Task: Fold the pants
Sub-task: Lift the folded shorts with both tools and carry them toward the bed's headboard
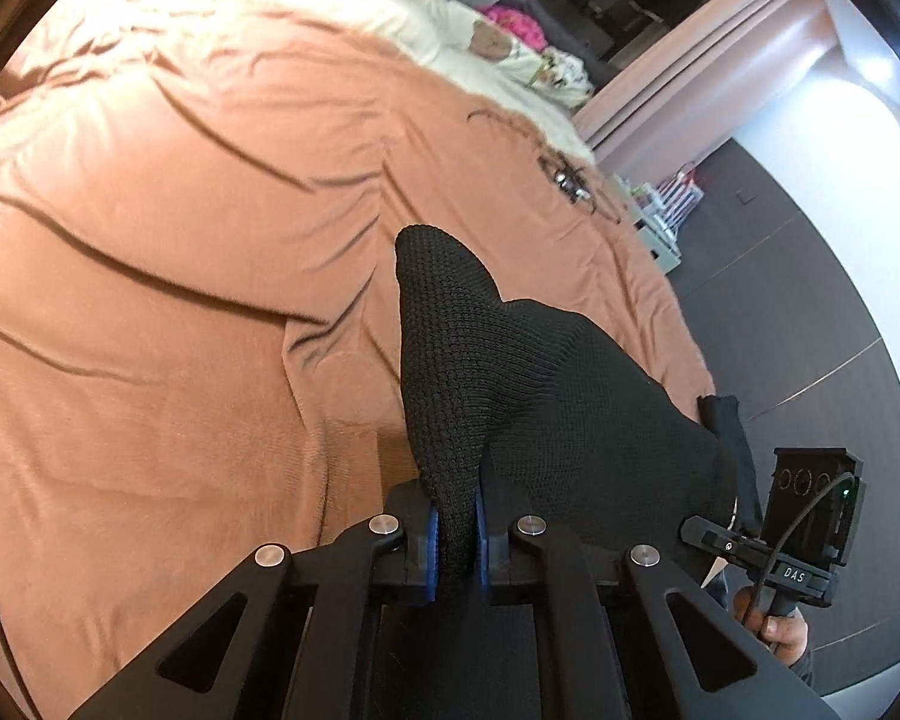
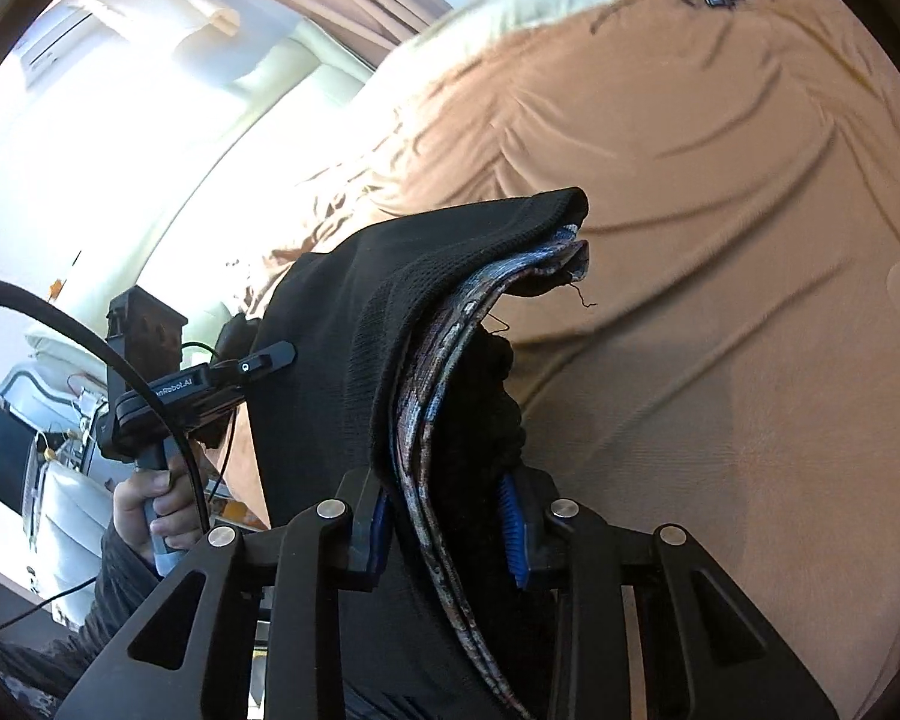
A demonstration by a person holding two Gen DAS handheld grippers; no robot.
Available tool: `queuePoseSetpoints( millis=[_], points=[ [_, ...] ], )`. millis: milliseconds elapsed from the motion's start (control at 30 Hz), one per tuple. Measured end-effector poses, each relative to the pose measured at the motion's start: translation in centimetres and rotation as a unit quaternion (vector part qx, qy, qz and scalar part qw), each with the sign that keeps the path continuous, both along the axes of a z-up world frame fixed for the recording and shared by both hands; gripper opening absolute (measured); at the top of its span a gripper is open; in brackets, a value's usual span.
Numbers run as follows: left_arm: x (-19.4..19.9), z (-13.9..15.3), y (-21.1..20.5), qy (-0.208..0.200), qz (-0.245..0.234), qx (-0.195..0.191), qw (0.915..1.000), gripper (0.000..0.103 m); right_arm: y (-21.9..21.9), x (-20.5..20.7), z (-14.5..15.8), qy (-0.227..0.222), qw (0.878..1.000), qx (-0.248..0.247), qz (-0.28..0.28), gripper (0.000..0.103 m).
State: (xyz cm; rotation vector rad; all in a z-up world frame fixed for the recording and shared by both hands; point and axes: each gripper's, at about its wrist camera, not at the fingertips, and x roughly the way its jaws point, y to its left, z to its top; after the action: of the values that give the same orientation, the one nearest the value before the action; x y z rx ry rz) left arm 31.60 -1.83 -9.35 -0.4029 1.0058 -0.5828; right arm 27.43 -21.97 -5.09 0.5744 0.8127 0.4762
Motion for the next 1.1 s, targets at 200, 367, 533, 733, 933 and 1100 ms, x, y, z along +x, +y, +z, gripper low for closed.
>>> queuePoseSetpoints(
  millis=[200, 367, 533, 733, 933, 1100],
  points=[
    [-2.8, 3.2, 1.2, -0.043, 0.009, -0.01, 0.999, 0.009, 1.9, -2.9, 2.8, -0.053, 0.998, -0.018, -0.004, 0.027],
    [-5.2, 5.7, 2.1, -0.074, 0.016, -0.017, 0.9969, 0.009, 2.3, -5.9, 4.2, -0.085, 0.996, -0.027, -0.005, 0.027],
    [-7.3, 7.5, 3.0, -0.097, 0.022, -0.024, 0.9947, 0.009, 3.1, -8.5, 5.3, -0.107, 0.993, -0.038, -0.004, 0.027],
    [-9.6, 9.6, 4.0, -0.123, 0.029, -0.029, 0.9916, 0.009, 2.1, -11.4, 5.9, -0.134, 0.99, -0.044, -0.001, 0.026],
    [-12.3, 12.2, 5.7, -0.153, 0.039, -0.034, 0.9868, 0.009, 2.9, -14.2, 7.1, -0.165, 0.985, -0.051, 0.008, 0.026],
    [-14.5, 14.8, 7.3, -0.178, 0.048, -0.032, 0.9822, 0.009, 3.5, -15.4, 8.5, -0.191, 0.98, -0.049, 0.017, 0.026]
  ],
)
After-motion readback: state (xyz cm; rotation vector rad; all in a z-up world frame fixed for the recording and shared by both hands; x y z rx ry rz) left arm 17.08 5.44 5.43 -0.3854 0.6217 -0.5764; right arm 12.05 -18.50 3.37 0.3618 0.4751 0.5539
